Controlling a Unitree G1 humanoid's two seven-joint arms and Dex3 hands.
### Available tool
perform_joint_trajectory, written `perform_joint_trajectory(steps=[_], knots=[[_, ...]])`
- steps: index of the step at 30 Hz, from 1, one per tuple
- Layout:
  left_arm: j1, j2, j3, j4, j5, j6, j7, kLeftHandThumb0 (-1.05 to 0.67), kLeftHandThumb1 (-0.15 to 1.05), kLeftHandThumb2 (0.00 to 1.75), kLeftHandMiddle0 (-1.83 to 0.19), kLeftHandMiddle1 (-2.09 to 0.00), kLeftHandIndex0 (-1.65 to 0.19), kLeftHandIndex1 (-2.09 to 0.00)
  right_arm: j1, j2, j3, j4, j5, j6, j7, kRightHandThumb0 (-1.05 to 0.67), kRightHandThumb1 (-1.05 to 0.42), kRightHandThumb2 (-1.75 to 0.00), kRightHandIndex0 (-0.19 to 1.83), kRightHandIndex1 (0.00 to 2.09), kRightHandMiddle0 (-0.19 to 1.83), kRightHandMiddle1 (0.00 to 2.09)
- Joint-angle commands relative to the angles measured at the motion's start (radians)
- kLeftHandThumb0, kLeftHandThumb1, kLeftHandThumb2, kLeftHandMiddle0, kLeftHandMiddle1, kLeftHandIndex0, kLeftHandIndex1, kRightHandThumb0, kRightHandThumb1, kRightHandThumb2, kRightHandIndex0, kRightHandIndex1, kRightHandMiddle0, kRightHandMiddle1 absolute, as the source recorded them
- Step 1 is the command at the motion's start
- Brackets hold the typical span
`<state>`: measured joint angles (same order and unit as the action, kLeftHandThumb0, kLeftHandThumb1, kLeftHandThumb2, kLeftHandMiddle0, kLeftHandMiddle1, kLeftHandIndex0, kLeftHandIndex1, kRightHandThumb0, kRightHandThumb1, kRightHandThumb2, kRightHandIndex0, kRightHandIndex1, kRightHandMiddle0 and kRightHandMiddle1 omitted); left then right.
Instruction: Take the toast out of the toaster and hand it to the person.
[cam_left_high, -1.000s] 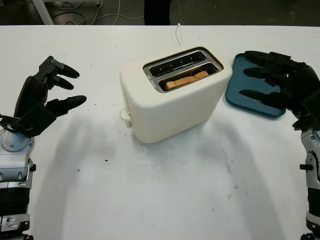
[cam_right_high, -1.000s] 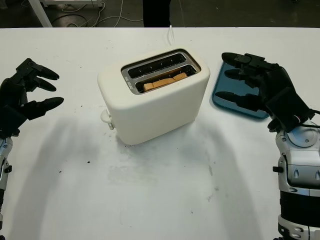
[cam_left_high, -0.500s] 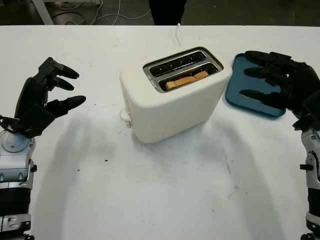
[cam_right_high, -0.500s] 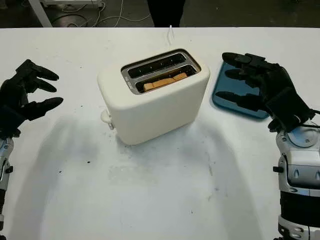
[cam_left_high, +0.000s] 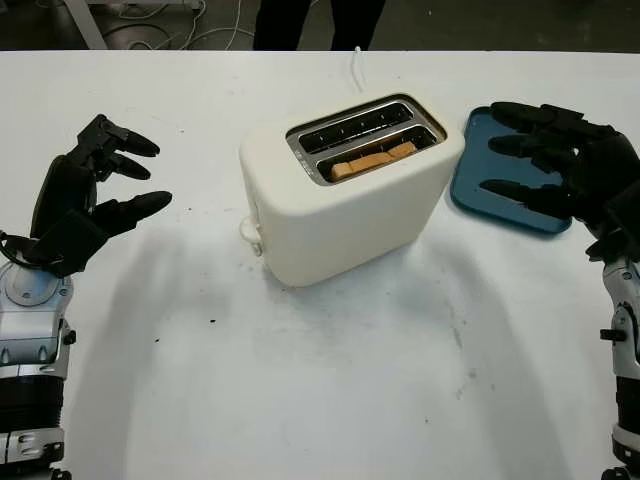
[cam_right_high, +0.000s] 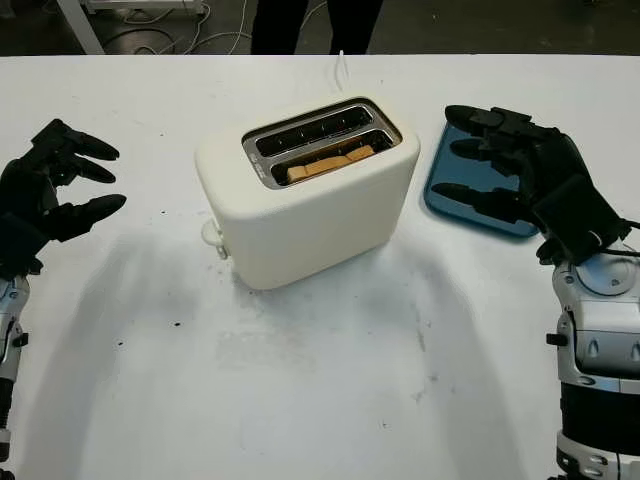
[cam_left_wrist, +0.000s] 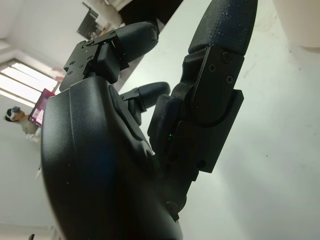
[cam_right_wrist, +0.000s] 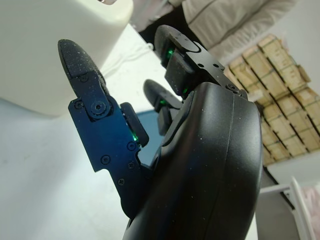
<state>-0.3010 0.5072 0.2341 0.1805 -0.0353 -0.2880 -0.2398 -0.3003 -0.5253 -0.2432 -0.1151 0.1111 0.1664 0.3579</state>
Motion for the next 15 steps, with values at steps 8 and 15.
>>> perform_joint_trajectory(steps=[8,15], knots=[[0.008,-0.015,0.016,-0.001,-0.047,-0.012,-0.013,-1.05,0.92,0.04,-0.17,-1.50,-0.23,-1.33,0.011,0.012,-0.008,-0.012,0.018,-0.006,-0.005,-0.50,-0.70,0.00,0.30,0.74,0.64,0.00],[0.009,-0.012,0.014,0.001,-0.035,-0.027,-0.014,-1.05,0.92,0.06,-0.17,-1.49,-0.22,-1.31,0.009,0.009,-0.006,-0.010,0.014,-0.004,-0.004,-0.53,-0.71,0.00,0.29,0.74,0.63,0.00]])
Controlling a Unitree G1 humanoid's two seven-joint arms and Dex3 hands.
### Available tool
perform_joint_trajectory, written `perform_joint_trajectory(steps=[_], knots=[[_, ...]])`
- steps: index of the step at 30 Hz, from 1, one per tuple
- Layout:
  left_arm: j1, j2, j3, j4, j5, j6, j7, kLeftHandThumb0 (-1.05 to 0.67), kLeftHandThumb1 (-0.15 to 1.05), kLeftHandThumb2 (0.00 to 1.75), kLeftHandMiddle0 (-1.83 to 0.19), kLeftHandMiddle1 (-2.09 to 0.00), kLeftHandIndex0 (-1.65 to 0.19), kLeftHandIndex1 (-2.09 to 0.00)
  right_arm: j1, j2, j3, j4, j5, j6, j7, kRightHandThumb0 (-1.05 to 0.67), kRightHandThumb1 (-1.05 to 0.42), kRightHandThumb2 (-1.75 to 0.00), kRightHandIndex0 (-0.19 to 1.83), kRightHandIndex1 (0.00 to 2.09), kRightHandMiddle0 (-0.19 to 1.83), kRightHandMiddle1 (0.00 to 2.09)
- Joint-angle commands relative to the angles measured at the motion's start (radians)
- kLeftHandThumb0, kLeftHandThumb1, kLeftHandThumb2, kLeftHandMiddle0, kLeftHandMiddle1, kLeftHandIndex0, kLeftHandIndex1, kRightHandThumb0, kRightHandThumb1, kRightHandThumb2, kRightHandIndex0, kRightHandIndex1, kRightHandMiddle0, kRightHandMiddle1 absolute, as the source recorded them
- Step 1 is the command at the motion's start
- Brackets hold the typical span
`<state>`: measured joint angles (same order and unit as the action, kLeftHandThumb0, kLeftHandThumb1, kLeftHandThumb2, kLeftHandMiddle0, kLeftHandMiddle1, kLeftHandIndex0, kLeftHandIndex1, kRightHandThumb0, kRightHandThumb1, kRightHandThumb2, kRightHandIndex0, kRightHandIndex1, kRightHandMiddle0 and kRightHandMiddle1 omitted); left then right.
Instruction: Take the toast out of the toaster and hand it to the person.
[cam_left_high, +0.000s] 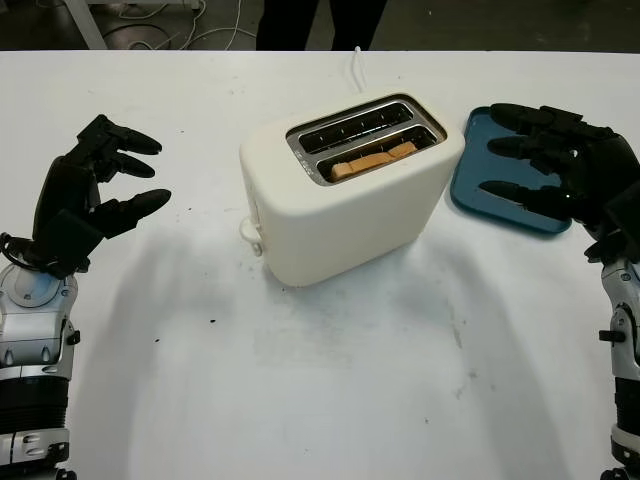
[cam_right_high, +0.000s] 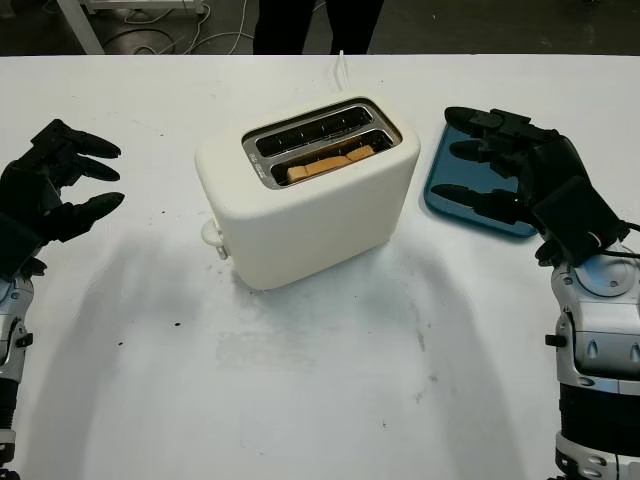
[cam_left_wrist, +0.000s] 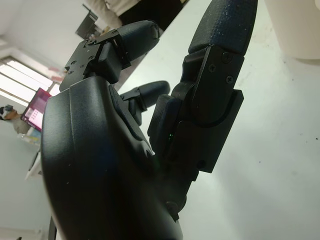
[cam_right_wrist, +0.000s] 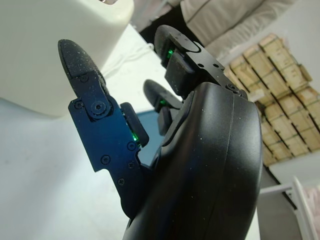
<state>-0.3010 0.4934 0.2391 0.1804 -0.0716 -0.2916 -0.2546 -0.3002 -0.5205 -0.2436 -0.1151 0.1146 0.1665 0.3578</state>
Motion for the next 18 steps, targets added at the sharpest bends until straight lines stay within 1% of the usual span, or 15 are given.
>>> perform_joint_trajectory(steps=[1,8,18], knots=[[0.010,0.002,0.009,0.000,0.002,-0.023,0.001,-1.05,0.92,0.06,-0.17,-1.49,-0.22,-1.31,0.009,0.003,-0.005,-0.012,0.006,-0.003,-0.005,-0.54,-0.71,0.00,0.29,0.75,0.63,0.00],[0.010,0.001,0.009,-0.006,-0.011,-0.009,-0.009,-1.05,0.92,0.03,-0.17,-1.49,-0.23,-1.31,0.010,0.005,-0.005,-0.009,0.003,-0.016,-0.004,-0.54,-0.71,0.00,0.30,0.75,0.64,0.00],[0.008,0.004,0.006,-0.002,-0.001,-0.016,-0.008,-1.05,0.92,0.04,-0.17,-1.49,-0.23,-1.31,0.009,0.003,-0.008,-0.013,0.010,0.000,-0.003,-0.54,-0.71,0.00,0.30,0.75,0.64,0.01]])
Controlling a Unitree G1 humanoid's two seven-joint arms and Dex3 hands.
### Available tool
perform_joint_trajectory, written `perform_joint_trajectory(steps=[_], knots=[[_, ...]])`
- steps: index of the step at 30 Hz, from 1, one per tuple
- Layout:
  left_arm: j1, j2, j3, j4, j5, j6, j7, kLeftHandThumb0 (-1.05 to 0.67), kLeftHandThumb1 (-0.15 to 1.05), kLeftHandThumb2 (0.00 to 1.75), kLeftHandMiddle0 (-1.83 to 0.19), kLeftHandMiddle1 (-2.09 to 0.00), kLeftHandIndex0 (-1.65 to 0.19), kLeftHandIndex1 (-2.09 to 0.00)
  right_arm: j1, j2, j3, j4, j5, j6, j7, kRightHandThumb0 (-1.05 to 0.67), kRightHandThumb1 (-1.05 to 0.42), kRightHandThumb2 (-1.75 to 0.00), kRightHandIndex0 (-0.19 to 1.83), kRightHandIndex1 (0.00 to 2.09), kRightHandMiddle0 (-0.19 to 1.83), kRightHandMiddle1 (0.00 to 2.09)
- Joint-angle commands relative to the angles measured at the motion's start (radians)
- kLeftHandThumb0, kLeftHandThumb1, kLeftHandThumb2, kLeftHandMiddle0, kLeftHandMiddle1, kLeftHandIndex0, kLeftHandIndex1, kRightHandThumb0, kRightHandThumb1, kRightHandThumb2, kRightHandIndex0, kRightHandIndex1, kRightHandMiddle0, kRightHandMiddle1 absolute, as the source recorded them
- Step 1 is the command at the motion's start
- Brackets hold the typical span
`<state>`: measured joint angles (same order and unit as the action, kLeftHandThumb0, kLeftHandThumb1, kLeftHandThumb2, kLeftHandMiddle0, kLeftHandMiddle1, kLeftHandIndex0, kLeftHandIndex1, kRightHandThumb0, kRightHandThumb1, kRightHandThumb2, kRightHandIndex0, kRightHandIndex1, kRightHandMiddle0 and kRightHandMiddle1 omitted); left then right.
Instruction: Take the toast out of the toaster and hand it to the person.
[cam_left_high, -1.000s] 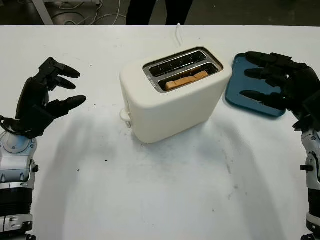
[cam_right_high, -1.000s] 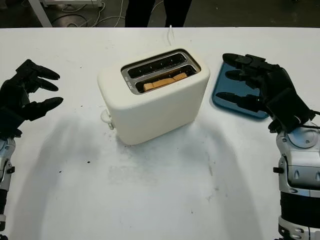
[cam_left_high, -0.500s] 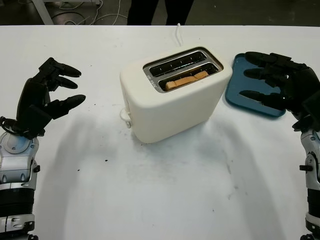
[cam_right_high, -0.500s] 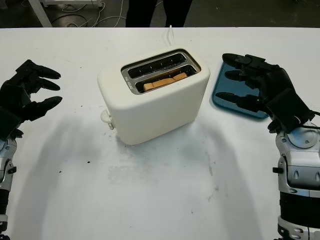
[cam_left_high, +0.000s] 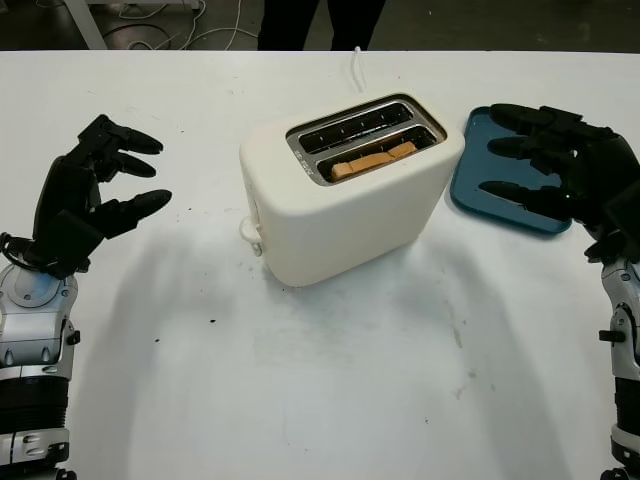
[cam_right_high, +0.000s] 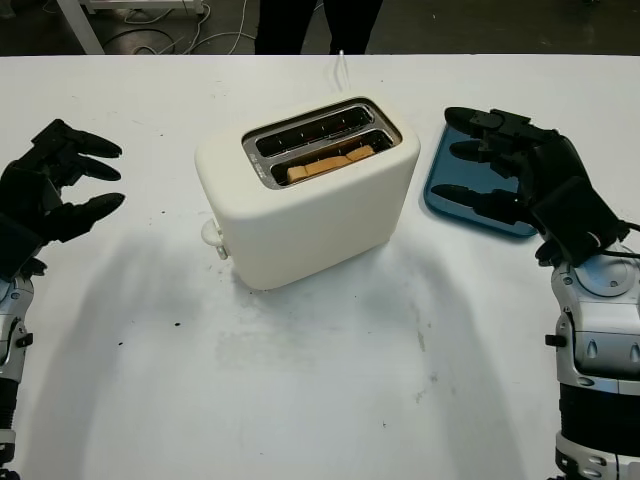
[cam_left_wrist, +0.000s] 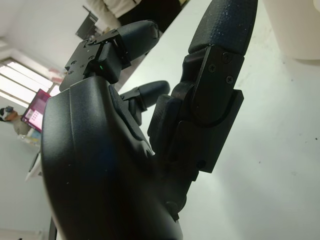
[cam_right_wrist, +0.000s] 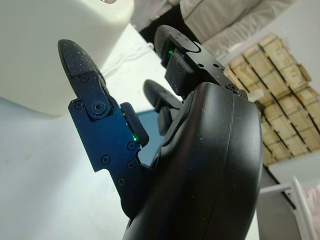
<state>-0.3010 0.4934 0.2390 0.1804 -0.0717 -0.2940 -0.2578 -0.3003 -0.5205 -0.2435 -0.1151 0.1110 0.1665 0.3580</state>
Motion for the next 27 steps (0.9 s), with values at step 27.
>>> perform_joint_trajectory(steps=[27], knots=[[0.010,0.001,0.007,-0.001,-0.004,-0.012,-0.010,-1.05,0.92,0.03,-0.15,-1.52,-0.21,-1.33,0.007,0.005,-0.006,-0.010,0.012,-0.005,-0.003,-0.53,-0.70,0.00,0.30,0.75,0.64,0.01]])
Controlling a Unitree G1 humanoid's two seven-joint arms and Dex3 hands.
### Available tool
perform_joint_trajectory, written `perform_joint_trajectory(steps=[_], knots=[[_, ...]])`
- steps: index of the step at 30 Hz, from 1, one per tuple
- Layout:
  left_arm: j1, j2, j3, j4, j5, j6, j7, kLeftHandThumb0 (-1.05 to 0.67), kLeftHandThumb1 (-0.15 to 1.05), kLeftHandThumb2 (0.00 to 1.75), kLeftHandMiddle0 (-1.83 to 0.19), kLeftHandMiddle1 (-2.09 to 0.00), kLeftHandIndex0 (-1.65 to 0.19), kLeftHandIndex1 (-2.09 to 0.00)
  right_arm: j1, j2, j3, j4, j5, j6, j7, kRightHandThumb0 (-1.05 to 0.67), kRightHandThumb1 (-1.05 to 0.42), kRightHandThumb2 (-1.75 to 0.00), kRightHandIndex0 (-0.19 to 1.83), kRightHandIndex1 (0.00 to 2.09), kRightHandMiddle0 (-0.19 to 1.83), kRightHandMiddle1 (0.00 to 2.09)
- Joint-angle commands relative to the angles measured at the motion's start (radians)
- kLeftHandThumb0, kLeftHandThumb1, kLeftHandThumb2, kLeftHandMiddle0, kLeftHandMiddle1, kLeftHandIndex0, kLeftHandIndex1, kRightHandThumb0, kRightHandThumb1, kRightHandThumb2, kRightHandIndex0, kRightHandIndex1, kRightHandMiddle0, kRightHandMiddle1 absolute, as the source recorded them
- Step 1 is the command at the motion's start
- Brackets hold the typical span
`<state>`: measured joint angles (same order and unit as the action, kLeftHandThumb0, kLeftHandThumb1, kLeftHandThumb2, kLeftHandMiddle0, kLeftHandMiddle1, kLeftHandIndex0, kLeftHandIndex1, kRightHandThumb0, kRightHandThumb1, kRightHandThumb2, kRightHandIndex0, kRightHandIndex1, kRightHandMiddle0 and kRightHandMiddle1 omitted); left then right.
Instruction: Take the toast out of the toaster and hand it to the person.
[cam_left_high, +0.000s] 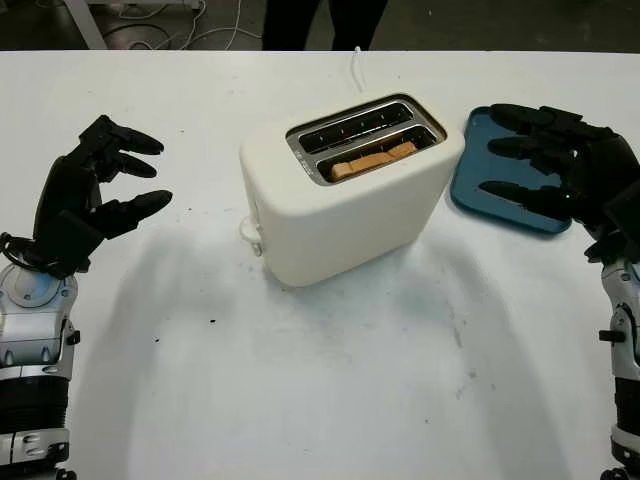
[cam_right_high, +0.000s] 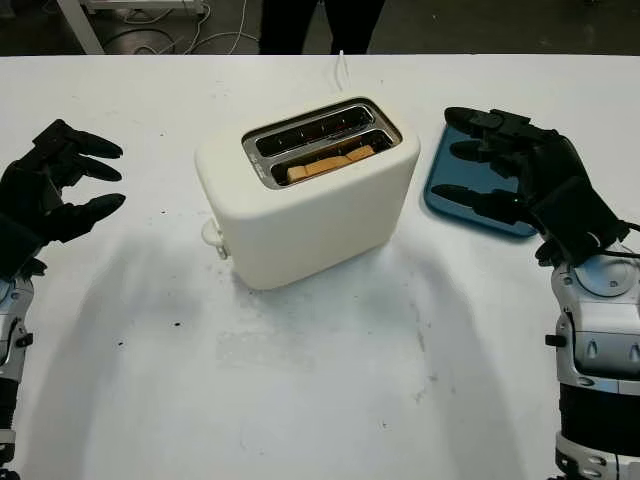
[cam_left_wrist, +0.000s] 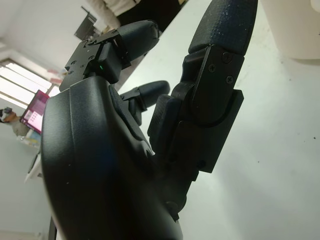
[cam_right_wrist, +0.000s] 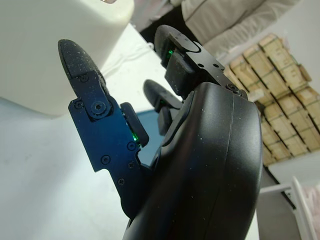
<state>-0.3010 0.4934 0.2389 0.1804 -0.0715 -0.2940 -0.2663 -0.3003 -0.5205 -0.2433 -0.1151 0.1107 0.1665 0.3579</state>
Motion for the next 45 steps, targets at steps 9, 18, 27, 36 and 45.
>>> perform_joint_trajectory(steps=[9,18,27,36,45], knots=[[0.010,0.003,0.008,0.005,0.011,-0.020,0.012,-1.05,0.87,0.00,-0.15,-1.53,-0.21,-1.35,0.008,0.009,-0.008,-0.019,0.011,0.003,-0.012,-0.48,-0.70,0.00,0.30,0.75,0.64,0.00],[0.010,-0.004,0.010,0.010,0.019,-0.032,0.036,-1.05,0.87,0.00,-0.20,-1.52,-0.24,-1.34,0.009,0.017,-0.014,-0.031,0.027,0.021,-0.020,-0.43,-0.71,0.00,0.30,0.75,0.64,0.00],[-0.002,-0.040,0.027,0.034,0.008,-0.079,0.093,-1.05,0.91,0.01,-0.44,-1.35,-0.39,-1.22,0.005,0.017,-0.007,-0.032,0.017,0.015,-0.030,-0.44,-0.71,0.00,0.30,0.76,0.64,0.00],[-0.007,-0.041,0.026,0.035,0.001,-0.078,0.081,-1.05,0.91,0.00,-0.47,-1.31,-0.42,-1.19,-0.002,0.016,-0.006,-0.029,0.015,0.016,-0.034,-0.46,-0.71,0.00,0.32,0.77,0.66,0.01],[-0.006,-0.035,0.025,0.035,0.008,-0.082,0.084,-1.05,0.92,0.01,-0.49,-1.29,-0.44,-1.16,0.000,0.020,-0.001,-0.030,-0.007,0.001,-0.058,-0.47,-0.72,0.00,0.38,0.79,0.69,0.03]])
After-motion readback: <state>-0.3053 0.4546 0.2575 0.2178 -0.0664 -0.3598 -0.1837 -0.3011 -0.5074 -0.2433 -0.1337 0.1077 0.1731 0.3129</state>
